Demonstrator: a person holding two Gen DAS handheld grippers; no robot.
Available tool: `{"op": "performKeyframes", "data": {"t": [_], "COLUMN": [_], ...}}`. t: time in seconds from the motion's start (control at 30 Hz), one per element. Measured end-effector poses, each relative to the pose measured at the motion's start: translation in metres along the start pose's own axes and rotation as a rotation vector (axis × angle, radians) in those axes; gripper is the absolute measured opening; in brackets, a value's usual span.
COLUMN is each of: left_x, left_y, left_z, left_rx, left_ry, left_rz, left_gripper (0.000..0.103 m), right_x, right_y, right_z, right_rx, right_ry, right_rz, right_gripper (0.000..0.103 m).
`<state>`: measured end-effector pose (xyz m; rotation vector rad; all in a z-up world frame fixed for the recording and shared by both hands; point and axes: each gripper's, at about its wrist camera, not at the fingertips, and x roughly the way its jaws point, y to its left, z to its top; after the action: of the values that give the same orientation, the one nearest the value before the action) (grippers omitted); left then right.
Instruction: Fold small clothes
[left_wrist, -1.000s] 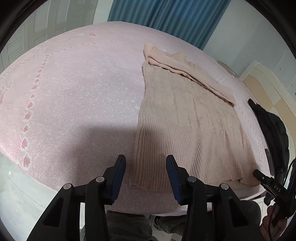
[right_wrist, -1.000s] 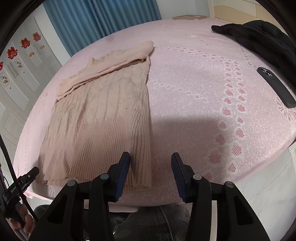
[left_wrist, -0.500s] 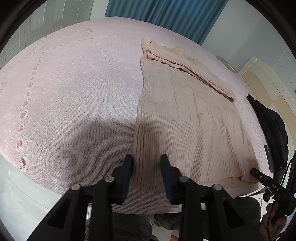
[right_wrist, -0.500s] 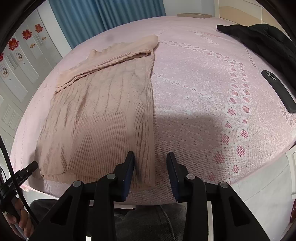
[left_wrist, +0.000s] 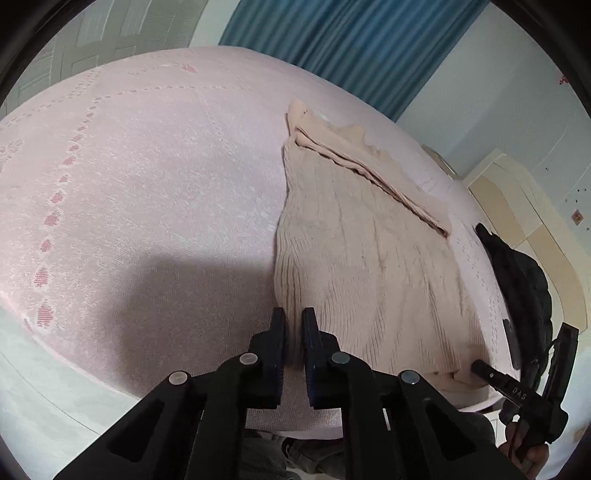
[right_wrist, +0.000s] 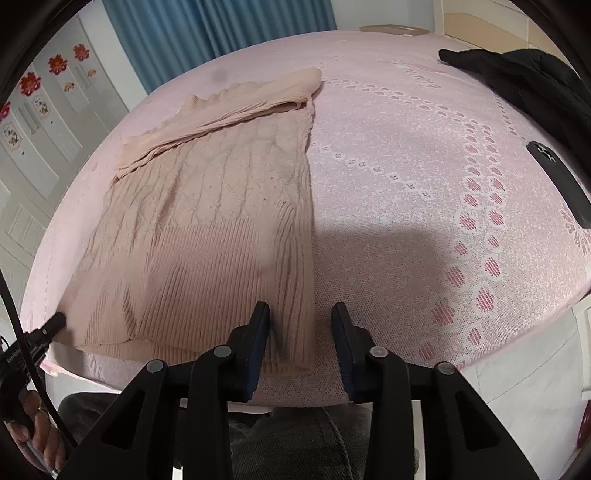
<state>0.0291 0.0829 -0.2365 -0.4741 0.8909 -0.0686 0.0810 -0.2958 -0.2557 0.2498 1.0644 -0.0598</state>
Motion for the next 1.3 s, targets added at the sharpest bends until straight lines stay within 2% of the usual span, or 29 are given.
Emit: {"op": "performKeyframes", "data": {"t": [0.07,0.17,0.3,0.57,0.8,0.97,1.07,1.1,1.13,1.2,1.23,1.3], "left_x": [-0.004,-0.007,-0.004,0.008,0.013,0.019,0.019,0.019,0.019,0.016,0.010,0.004], "left_y": [0.002,0.012,0.023,0.019,0.011,0.000,-0.005,-0.004,-0.003,0.005,0.012,0.025], "left_z": [0.000,0.000,-0.001,-0.002,-0.001,0.001,0.001,0.001,0.001,0.003,0.004,0.007], "left_rx": [-0.016,-0.071,-0.113,-0.088,-0.040,0.013,0.042,0.040,0.031,-0.009,-0.035,-0.092], "left_ry": [-0.024,-0.043,-0.016,0.067,0.090,0.101,0.103,0.102,0.102,0.091,0.059,0.022], "left_rz": [0.002,0.014,0.001,0.012,0.019,0.061,0.059,0.049,0.037,-0.026,-0.075,-0.102], "left_gripper": [0.009,0.008,0.008,0.013,0.027,0.029,0.026,0.014,0.009,0.008,0.008,0.007], "right_x": [0.001,0.001,0.001,0.002,0.003,0.004,0.006,0.007,0.007,0.007,0.007,0.003], "right_y": [0.002,0.003,0.001,0.002,0.003,0.004,0.005,0.005,0.006,0.007,0.007,0.002], "right_z": [0.000,-0.001,-0.001,0.000,0.000,0.002,0.003,0.003,0.003,0.003,0.003,0.003], "right_rx": [-0.011,-0.017,-0.015,-0.013,-0.013,-0.017,-0.024,-0.028,-0.036,-0.053,-0.056,-0.040], "right_ry": [0.001,0.003,0.008,0.012,0.018,0.024,0.033,0.033,0.034,0.035,0.036,0.015], "right_rz": [-0.003,0.001,0.003,0.004,0.009,0.018,0.021,0.019,0.014,0.022,0.041,0.072], "right_gripper": [0.028,0.027,0.027,0.027,0.027,0.028,0.029,0.029,0.029,0.020,0.005,0.005]}}
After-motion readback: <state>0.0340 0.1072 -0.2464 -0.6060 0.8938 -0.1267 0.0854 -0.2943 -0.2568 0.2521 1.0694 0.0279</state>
